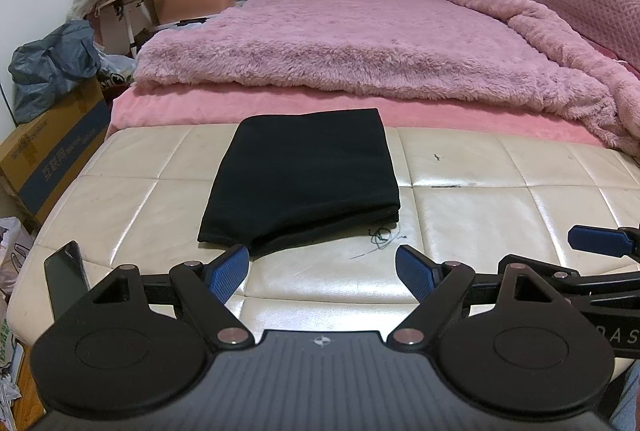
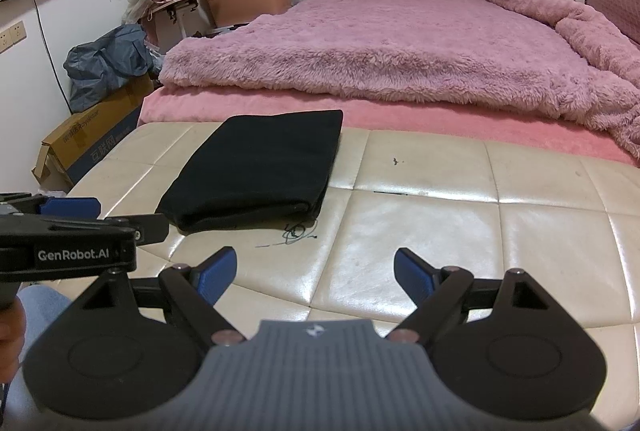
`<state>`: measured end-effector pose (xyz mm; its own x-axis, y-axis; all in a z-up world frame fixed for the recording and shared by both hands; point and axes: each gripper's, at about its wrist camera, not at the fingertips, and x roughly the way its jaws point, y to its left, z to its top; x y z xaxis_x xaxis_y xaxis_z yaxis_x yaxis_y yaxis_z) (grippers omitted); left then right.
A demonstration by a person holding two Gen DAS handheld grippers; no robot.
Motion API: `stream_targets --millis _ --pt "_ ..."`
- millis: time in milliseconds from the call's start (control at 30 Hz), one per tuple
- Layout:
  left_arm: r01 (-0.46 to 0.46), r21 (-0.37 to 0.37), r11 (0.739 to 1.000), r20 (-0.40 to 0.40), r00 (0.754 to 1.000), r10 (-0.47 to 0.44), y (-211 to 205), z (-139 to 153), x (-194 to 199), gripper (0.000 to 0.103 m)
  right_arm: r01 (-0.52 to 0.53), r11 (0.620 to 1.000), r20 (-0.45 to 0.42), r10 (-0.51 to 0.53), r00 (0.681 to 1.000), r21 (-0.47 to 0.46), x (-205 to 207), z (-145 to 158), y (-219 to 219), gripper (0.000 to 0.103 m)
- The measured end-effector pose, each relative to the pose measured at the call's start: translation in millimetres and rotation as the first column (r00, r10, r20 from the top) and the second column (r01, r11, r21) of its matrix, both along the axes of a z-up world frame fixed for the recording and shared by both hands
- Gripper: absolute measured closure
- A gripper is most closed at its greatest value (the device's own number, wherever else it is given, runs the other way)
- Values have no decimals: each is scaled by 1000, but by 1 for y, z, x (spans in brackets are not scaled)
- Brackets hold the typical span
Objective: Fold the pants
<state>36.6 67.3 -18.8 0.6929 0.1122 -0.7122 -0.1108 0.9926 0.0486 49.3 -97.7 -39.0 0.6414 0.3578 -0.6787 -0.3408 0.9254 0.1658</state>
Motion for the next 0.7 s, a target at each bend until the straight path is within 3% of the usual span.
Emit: stream_targets --millis 700 --pt "0 -12 1000 -11 1000 0 -1 -3 1 6 7 1000 -15 -7 1000 6 1 1 -1 21"
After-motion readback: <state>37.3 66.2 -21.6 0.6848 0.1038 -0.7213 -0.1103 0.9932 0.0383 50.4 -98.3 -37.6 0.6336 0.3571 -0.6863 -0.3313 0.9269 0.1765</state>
